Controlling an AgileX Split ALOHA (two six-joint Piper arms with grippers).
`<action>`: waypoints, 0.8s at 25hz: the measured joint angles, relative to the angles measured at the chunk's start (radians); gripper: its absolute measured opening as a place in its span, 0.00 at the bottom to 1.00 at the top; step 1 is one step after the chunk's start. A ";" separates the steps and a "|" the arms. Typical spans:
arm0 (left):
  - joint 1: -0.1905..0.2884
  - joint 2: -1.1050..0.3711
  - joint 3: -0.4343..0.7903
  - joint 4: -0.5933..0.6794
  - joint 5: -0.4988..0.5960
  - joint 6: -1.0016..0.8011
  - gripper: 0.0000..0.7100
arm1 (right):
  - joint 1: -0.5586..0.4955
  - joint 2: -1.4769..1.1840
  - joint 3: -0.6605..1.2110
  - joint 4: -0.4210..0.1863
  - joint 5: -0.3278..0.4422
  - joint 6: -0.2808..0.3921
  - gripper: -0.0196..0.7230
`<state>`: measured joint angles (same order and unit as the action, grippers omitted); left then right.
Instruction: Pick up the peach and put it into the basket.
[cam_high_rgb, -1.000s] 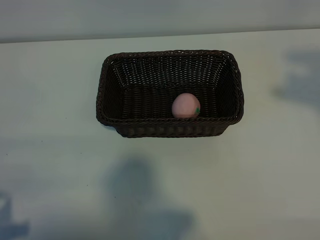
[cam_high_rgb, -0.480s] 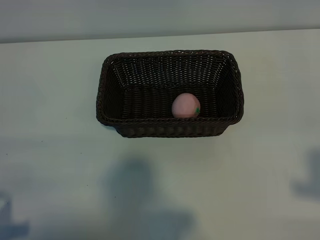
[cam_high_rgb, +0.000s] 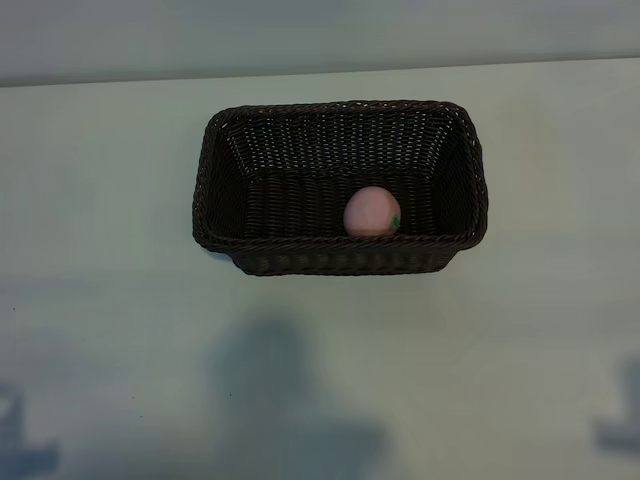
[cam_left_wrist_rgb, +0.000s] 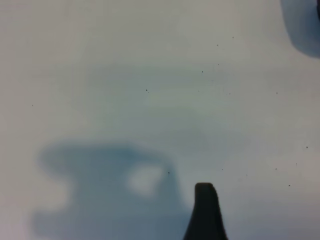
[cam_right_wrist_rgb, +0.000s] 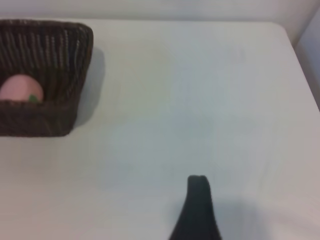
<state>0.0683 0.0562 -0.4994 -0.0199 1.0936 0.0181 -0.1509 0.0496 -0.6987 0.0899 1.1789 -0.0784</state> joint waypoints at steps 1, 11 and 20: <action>0.000 0.000 0.000 0.000 0.000 0.000 0.78 | 0.000 -0.019 0.017 -0.007 -0.009 0.000 0.80; 0.000 0.000 0.000 0.000 0.000 0.000 0.78 | 0.000 -0.058 0.108 -0.020 -0.040 -0.002 0.80; 0.000 0.000 0.000 0.000 0.000 0.001 0.78 | 0.000 -0.058 0.179 -0.038 -0.038 -0.003 0.80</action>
<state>0.0683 0.0562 -0.4994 -0.0199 1.0936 0.0190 -0.1509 -0.0085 -0.5195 0.0516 1.1408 -0.0817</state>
